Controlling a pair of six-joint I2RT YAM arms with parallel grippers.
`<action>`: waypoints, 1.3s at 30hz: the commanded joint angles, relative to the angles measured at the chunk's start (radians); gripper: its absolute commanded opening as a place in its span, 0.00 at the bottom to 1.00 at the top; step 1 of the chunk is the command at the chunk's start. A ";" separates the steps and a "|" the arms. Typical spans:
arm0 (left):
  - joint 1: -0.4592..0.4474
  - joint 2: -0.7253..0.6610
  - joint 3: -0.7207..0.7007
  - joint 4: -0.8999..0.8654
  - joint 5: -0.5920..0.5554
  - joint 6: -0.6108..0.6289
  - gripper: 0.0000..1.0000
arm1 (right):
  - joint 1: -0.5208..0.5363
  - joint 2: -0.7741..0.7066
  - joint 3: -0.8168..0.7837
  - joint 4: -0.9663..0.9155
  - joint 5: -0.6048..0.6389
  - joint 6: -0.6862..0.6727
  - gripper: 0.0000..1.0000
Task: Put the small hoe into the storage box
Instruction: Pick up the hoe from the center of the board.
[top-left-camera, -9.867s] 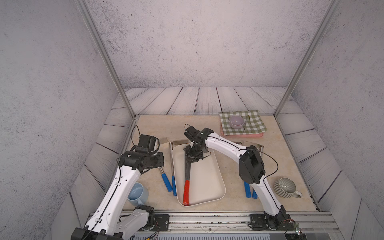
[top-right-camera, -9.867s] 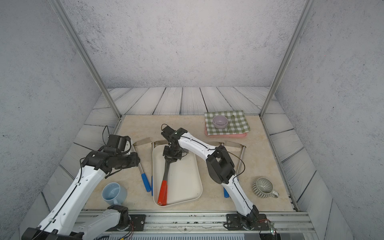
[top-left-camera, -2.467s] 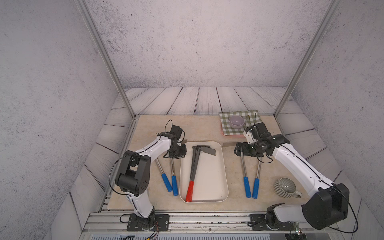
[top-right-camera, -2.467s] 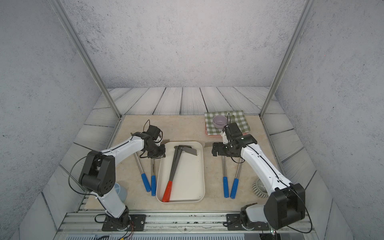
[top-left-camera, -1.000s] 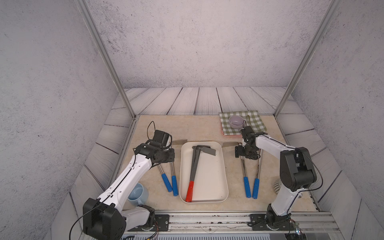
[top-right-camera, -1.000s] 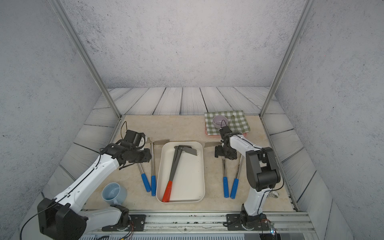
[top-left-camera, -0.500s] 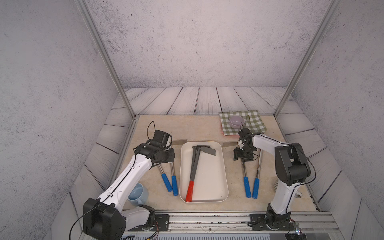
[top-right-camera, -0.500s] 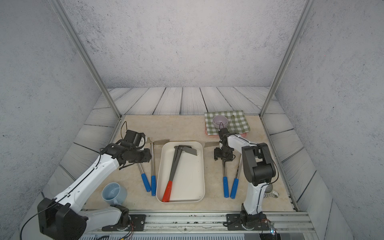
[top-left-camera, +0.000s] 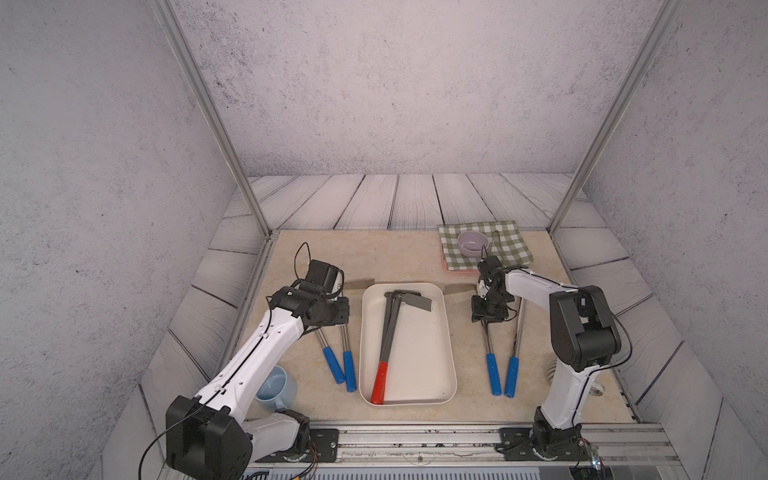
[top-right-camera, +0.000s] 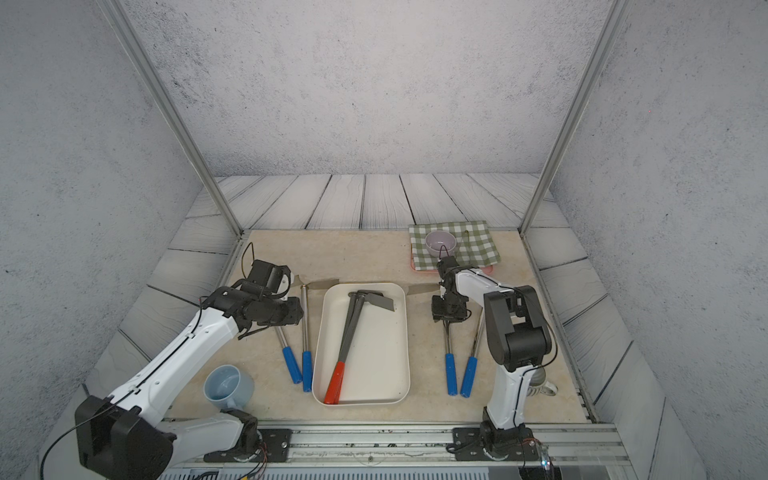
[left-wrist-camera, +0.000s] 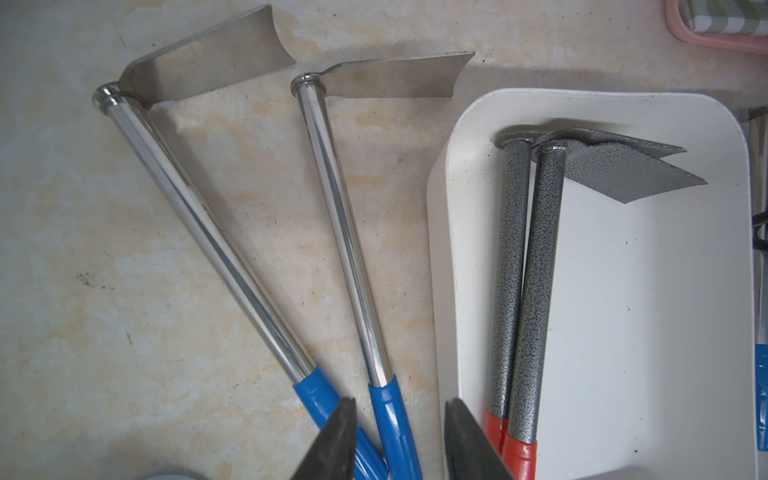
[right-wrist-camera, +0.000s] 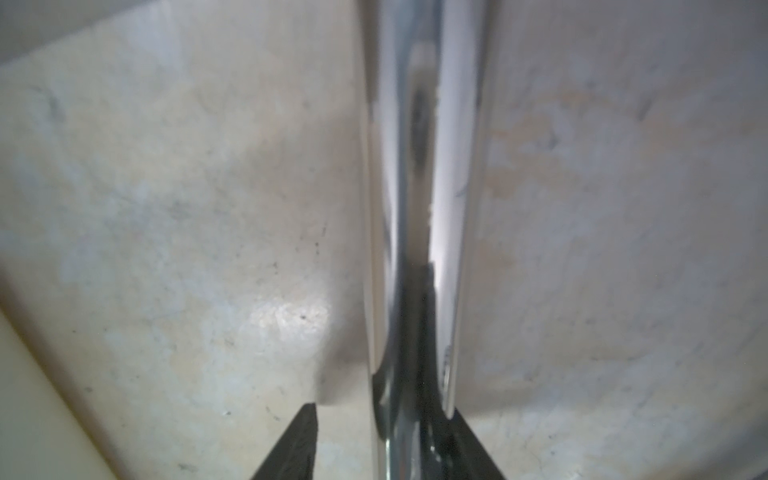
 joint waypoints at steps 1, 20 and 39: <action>0.007 -0.017 -0.009 -0.014 -0.005 0.001 0.39 | -0.001 0.005 0.027 -0.026 -0.007 -0.004 0.43; 0.008 -0.030 0.002 -0.030 -0.017 0.011 0.39 | -0.002 0.004 0.070 -0.054 -0.014 -0.003 0.22; 0.008 -0.037 0.000 -0.031 -0.017 0.006 0.39 | 0.001 0.045 0.058 -0.052 -0.012 0.010 0.26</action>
